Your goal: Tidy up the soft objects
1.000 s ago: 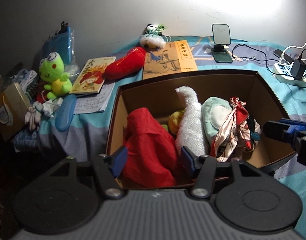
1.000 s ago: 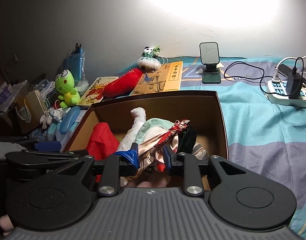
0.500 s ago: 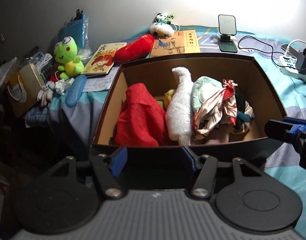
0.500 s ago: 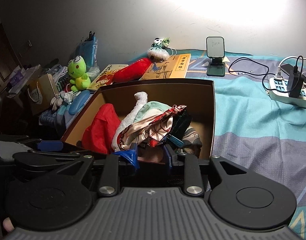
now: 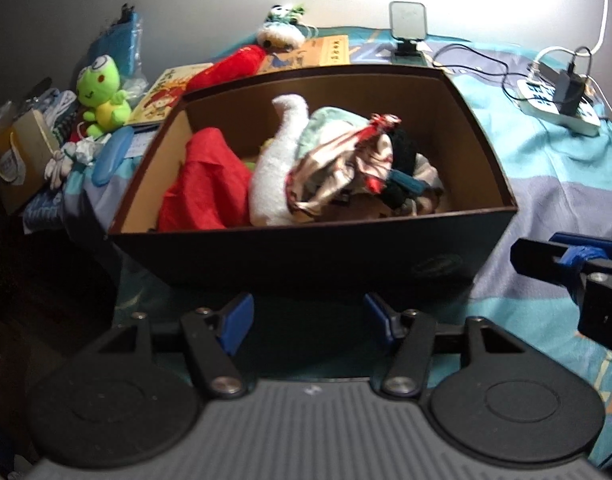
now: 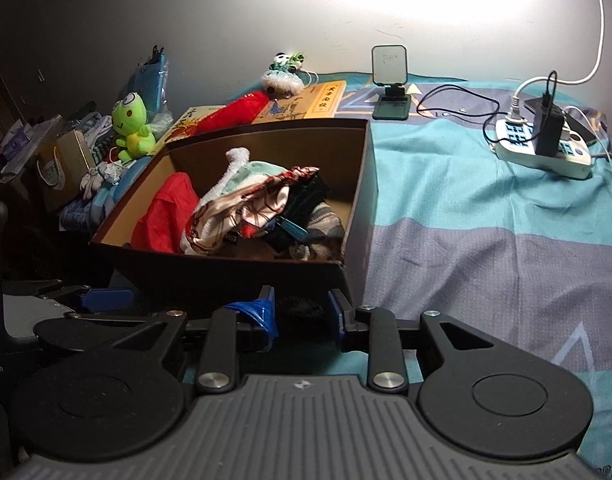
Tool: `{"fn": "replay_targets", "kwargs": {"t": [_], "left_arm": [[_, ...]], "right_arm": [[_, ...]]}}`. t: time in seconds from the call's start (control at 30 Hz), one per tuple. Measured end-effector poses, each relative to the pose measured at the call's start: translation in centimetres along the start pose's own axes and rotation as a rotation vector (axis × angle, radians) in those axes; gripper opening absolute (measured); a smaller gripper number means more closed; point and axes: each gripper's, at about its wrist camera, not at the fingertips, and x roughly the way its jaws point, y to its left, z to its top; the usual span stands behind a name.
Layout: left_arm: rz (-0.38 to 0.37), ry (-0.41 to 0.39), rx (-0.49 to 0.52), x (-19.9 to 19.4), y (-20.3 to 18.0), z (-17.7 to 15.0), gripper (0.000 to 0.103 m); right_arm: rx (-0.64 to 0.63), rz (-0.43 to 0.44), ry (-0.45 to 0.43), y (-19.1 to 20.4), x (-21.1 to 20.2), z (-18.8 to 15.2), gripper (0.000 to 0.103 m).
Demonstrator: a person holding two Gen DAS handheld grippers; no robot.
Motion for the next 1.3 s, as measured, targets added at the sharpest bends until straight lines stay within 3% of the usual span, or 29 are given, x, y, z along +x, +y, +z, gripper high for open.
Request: {"fn": "replay_targets", "kwargs": {"t": [0.37,0.6,0.83,1.3], "left_arm": [[-0.108,0.1,0.144,1.1,-6.7,-0.6,0.06],[-0.202,0.108,0.258,0.9,-10.6,-0.7,0.061],[-0.254,0.12,0.343,0.7,-13.4,-1.3,0.062],[-0.293,0.249,0.349,2.9,-14.0,-2.5,0.063]], "right_arm": [[0.145,-0.18,0.078,-5.8,-2.6,-4.0,0.011],[0.279,-0.297,0.108,-9.7,-4.4,-5.9,0.012],[0.339,-0.342,0.105,-11.5,-5.2,-6.5,0.012],[0.334,-0.389,0.152,-12.1,-3.8,-6.7,0.012]]}}
